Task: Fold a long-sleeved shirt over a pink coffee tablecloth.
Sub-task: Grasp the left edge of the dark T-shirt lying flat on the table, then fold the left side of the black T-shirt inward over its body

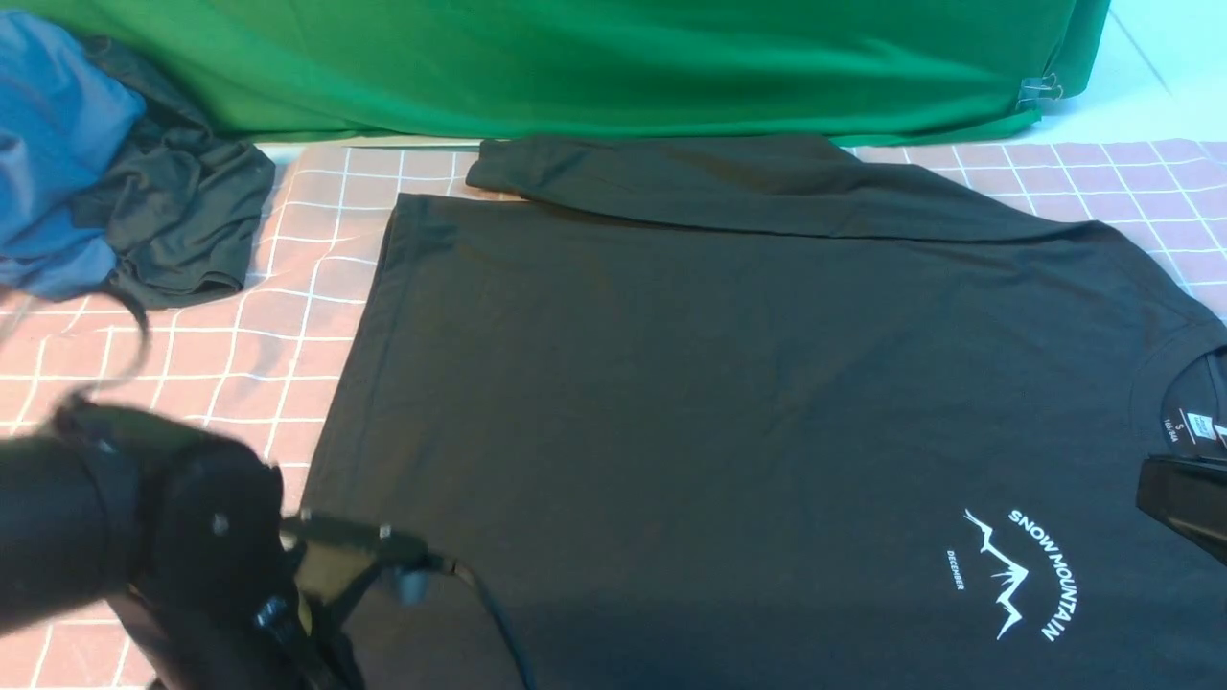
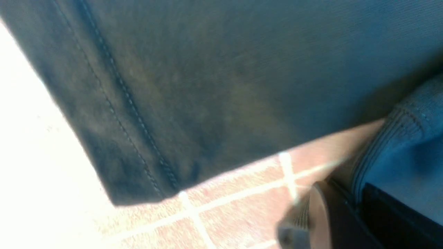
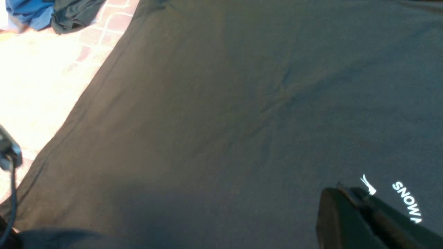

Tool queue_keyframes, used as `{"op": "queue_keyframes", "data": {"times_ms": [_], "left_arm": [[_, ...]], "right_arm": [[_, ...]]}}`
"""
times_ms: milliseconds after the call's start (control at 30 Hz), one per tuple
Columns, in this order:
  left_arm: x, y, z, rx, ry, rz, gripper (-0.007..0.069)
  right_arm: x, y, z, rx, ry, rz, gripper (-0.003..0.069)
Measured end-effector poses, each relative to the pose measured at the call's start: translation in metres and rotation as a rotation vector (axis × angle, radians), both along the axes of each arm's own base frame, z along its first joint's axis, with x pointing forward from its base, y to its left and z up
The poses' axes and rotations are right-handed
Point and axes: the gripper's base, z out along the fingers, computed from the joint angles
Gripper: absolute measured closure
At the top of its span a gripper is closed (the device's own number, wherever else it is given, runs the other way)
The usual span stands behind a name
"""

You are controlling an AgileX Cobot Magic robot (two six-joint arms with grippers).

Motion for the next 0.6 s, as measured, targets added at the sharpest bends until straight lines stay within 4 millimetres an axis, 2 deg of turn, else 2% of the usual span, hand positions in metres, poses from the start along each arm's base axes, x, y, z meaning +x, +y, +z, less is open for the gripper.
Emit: {"op": "queue_keyframes", "data": {"times_ms": [233,367,600], "left_arm": [[0.019,-0.005,0.06,-0.045,-0.184,0.003,0.058],[0.031,-0.005,0.083,-0.016,-0.274,0.005,0.058],[0.044,-0.004,0.109,0.005,-0.384,0.019,0.0579]], "right_arm": [[0.0,0.0,0.0,0.001,-0.003,-0.001,0.0624],[0.0,0.0,0.001,0.003,-0.008,-0.002,0.0624],[0.001,0.0,0.002,0.008,-0.02,-0.005,0.062]]}}
